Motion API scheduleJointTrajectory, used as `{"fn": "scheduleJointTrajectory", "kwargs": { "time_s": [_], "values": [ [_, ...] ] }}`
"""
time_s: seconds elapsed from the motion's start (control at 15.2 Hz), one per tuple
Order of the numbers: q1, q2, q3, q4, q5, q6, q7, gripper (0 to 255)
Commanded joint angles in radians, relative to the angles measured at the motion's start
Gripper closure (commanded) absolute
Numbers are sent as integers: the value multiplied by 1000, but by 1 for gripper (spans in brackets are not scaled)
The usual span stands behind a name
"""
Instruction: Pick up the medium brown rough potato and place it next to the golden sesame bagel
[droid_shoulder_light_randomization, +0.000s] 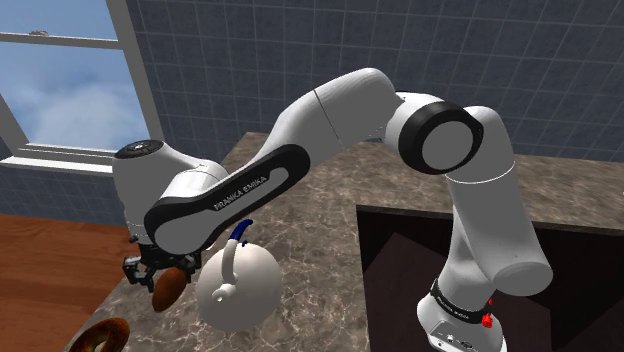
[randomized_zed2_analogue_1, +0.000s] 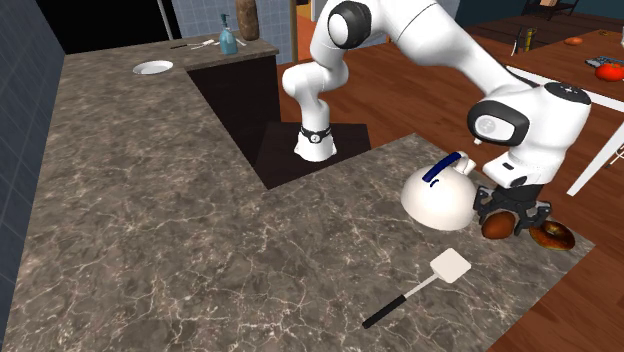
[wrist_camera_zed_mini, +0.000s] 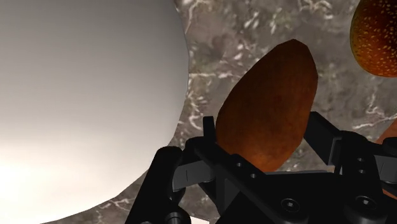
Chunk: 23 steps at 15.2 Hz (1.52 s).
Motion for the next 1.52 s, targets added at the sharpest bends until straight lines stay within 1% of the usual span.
{"fn": "scheduleJointTrajectory", "kwargs": {
  "time_s": [0.0, 0.33, 0.4, 0.73, 0.99, 1.45],
  "values": [
    [0, 0, 0, -3, 0, 4, 0, 255],
    [0, 0, 0, -3, 0, 4, 0, 255],
    [0, 0, 0, -3, 0, 4, 0, 0],
    [0, 0, 0, -3, 0, 4, 0, 0],
    [-7, -63, 8, 30, 15, -91, -9, 0],
    [-7, -63, 8, 30, 15, -91, -9, 0]
  ]
}}
